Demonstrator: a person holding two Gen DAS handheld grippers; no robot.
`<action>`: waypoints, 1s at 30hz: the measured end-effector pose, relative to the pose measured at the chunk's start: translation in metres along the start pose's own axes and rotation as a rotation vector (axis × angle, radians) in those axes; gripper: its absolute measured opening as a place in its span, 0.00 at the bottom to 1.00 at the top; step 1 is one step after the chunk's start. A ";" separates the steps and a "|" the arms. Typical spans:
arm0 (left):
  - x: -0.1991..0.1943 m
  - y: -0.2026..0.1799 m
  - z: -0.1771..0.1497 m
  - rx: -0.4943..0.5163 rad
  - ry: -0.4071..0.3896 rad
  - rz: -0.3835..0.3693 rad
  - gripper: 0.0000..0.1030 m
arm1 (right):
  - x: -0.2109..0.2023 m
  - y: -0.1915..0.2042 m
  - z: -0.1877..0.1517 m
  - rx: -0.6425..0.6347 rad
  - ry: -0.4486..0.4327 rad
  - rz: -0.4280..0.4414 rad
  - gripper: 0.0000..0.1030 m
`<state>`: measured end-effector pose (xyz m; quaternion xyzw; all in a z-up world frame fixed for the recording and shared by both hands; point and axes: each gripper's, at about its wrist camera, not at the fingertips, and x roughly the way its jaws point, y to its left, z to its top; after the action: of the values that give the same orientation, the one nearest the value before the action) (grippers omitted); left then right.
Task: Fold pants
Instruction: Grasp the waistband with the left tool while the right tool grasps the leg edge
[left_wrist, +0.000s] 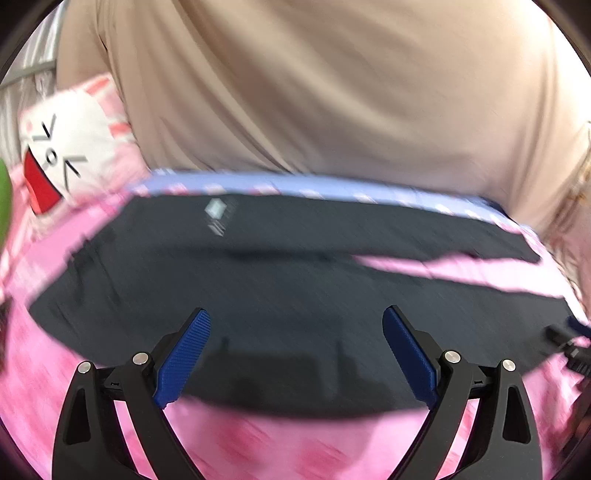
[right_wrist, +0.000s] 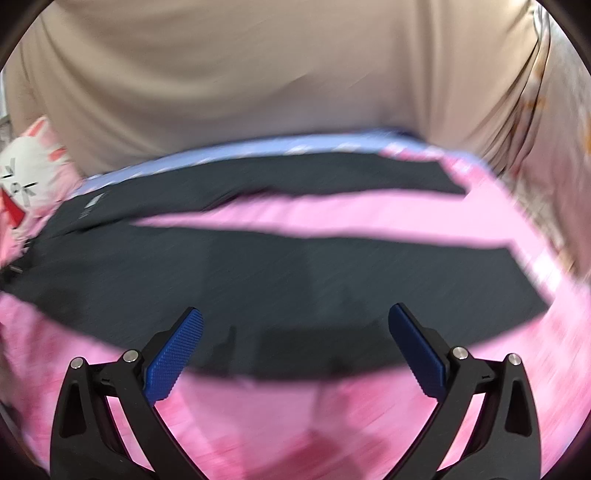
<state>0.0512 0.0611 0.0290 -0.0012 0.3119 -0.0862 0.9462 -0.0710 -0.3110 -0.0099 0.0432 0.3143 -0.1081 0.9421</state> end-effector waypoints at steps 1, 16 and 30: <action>0.006 0.016 0.016 -0.003 -0.007 0.021 0.90 | 0.008 -0.014 0.011 -0.007 -0.007 -0.033 0.96; 0.217 0.242 0.150 -0.309 0.247 0.322 0.89 | 0.213 -0.175 0.152 0.163 0.169 -0.058 0.96; 0.227 0.275 0.161 -0.363 0.241 0.289 0.23 | 0.205 -0.175 0.157 0.195 0.102 0.065 0.07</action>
<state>0.3707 0.2869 0.0096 -0.1159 0.4297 0.1079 0.8890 0.1400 -0.5408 -0.0101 0.1502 0.3484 -0.1054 0.9192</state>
